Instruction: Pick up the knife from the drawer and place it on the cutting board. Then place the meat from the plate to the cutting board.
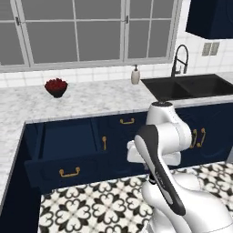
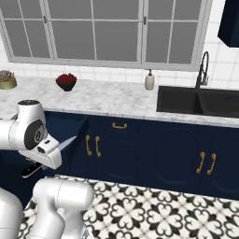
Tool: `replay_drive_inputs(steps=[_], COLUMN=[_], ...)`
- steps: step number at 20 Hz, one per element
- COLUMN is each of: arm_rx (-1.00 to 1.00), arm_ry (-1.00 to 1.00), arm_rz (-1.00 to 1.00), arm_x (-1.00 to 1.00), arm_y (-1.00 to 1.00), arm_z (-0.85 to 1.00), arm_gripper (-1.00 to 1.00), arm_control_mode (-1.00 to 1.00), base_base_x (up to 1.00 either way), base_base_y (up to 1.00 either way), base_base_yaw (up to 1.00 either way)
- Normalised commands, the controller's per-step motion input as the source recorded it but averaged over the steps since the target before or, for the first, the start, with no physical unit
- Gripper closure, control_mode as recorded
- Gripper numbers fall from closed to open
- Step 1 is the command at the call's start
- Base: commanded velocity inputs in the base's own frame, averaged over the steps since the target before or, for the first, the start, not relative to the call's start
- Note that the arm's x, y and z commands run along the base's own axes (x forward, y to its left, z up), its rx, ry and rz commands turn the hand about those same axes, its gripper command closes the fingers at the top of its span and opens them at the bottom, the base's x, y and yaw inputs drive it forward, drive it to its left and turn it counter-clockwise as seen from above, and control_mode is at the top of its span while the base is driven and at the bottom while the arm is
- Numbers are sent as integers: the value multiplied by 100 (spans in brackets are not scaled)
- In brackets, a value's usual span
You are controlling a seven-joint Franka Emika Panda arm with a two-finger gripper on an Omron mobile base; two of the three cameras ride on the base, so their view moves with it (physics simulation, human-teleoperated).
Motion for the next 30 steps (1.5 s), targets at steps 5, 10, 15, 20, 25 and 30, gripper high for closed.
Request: replay_drive_inputs(steps=[5,10,15,20,25,30], arm_rx=[0,0,0,0,0,0], arm_ry=[0,0,0,0,0,0], arm_rz=[0,0,0,0,0,0], arm_x=[0,0,0,0,0,0], arm_y=[0,0,0,0,0,0], arm_z=[0,0,0,0,0,0], arm_gripper=[100,100,100,100,100,100], arm_control_mode=[100,100,100,100,100,100], base_base_x=[-65,-55,-54,-59,-33,0], base_base_y=[-3,-1,-27,-53,-21,0], base_base_yaw=[0,1,0,17,63,73])
